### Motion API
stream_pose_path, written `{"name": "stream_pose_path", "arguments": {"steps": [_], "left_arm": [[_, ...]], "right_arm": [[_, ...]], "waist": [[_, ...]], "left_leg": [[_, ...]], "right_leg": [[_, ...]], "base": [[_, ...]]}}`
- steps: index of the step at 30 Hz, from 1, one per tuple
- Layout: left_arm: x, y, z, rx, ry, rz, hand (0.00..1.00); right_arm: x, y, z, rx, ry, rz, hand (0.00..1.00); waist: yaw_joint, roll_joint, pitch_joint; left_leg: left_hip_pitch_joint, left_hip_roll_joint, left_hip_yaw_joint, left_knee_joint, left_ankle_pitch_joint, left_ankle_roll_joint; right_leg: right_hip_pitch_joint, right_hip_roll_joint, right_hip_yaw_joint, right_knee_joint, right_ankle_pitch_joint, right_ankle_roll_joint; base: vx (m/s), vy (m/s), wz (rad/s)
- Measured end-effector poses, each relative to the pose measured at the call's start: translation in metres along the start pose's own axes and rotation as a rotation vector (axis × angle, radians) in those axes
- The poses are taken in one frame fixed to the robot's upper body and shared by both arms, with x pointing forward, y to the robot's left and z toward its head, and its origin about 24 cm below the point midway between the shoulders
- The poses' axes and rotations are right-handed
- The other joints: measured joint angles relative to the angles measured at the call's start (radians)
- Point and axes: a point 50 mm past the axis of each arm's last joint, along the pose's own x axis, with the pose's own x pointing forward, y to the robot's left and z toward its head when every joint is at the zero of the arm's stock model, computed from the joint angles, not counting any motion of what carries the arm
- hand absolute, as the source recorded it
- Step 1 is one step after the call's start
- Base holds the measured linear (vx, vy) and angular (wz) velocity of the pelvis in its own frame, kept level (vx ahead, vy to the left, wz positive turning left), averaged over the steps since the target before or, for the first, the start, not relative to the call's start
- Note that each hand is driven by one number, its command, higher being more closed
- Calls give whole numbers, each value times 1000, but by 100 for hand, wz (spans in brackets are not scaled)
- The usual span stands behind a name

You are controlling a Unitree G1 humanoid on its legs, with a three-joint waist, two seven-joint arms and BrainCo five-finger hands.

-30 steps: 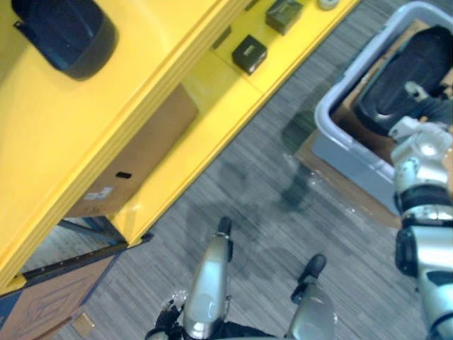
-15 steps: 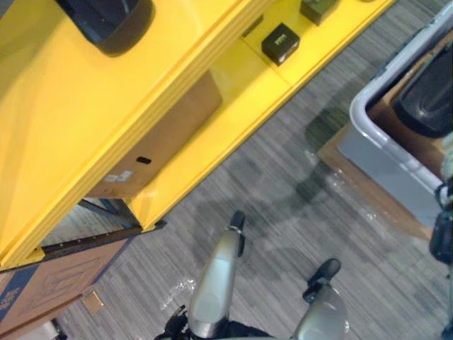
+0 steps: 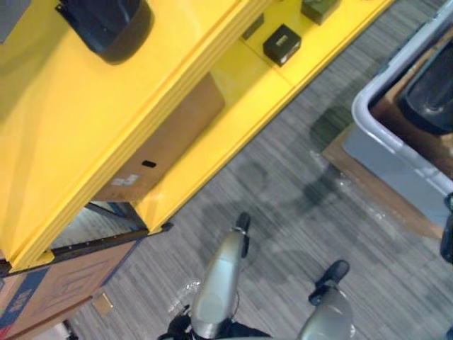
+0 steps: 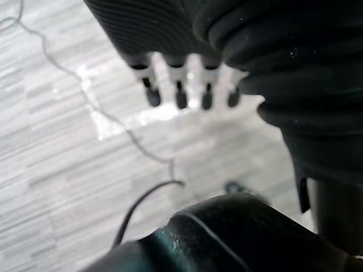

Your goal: Walk over and take plastic housings, then place them on the shelf

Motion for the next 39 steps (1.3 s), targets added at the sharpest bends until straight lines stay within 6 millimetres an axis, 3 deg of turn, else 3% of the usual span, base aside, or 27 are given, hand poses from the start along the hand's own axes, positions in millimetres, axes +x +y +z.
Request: {"name": "stream_pose_path", "arguments": {"steps": [10,18,19,24,28,31,39], "left_arm": [[1,-5,0,-2,8,-39,0],[2,-12,3,6,-12,-72,0],[3,-13,3,8,-11,-79,0],[5,-19,6,34,-8,-98,0],[6,-24,9,22,-16,-105,0],[8,-26,18,6,-42,-110,0],[8,-27,20,8,-55,-111,0]], "right_arm": [[4,-4,15,-71,-75,10,0],[17,-27,20,-165,-19,-85,0],[18,-30,21,-167,-20,-99,100],[25,-47,28,-173,-50,-187,100],[28,-55,26,-202,-74,-204,100],[29,-58,31,-196,-91,-211,100],[27,-55,32,-194,-103,-194,100]], "waist": [[40,28,-20],[93,50,-35],[100,57,-41],[122,74,-53],[122,79,-57],[119,79,-57],[114,84,-61]], "left_leg": [[-51,-10,-21,7,-2,-1],[-93,-15,-32,19,-7,-1],[-103,-15,-35,27,-11,0],[-147,-17,-37,72,-29,8],[-180,-17,-21,166,-85,19],[-204,-20,-19,197,-95,17],[-205,-17,-14,190,-89,10]], "right_leg": [[-27,-1,-33,-5,0,0],[-54,-1,-54,-3,0,-1],[-61,-1,-56,3,-1,-3],[-124,-29,-84,95,-18,-21],[-183,-78,-84,240,-80,-18],[-226,-105,-82,314,-112,-14],[-260,-120,-79,362,-132,-20]], "base": [[-16,-10,7],[-4,-15,3],[0,0,0],[-26,10,-2],[-14,40,-11],[-7,6,-2],[3,-33,0]]}}
